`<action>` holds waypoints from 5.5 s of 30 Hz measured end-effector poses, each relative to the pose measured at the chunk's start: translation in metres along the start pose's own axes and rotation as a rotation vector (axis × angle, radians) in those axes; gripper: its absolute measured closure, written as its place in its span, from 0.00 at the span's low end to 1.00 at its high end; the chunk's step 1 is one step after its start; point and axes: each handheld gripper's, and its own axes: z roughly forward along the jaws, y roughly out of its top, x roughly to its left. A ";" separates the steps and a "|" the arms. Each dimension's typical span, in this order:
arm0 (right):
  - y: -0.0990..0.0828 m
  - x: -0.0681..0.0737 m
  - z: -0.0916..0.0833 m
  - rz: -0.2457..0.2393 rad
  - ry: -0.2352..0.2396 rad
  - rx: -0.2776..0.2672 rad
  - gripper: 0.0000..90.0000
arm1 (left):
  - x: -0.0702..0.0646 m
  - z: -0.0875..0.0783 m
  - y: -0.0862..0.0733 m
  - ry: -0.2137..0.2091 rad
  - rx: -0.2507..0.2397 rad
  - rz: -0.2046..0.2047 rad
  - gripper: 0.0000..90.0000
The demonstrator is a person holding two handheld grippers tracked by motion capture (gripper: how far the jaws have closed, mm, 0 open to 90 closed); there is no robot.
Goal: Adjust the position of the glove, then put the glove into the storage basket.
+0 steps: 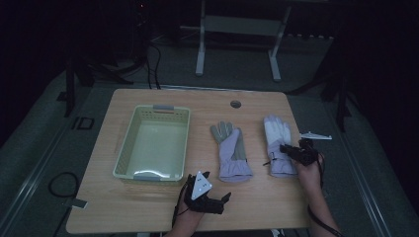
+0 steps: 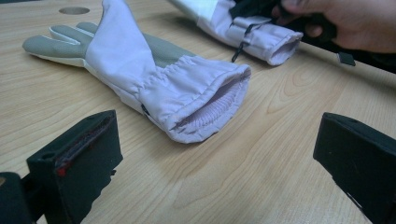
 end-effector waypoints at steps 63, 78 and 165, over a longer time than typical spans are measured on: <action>0.043 0.174 0.029 -0.056 0.090 0.071 0.88 | -0.001 0.000 0.000 0.001 -0.002 0.012 0.01; 0.033 0.163 0.057 -0.056 0.078 0.105 0.75 | 0.000 0.000 0.000 -0.005 0.000 0.000 0.01; 0.025 0.105 0.052 -0.082 0.307 0.081 0.90 | 0.084 0.087 0.094 -0.060 0.317 -0.443 0.79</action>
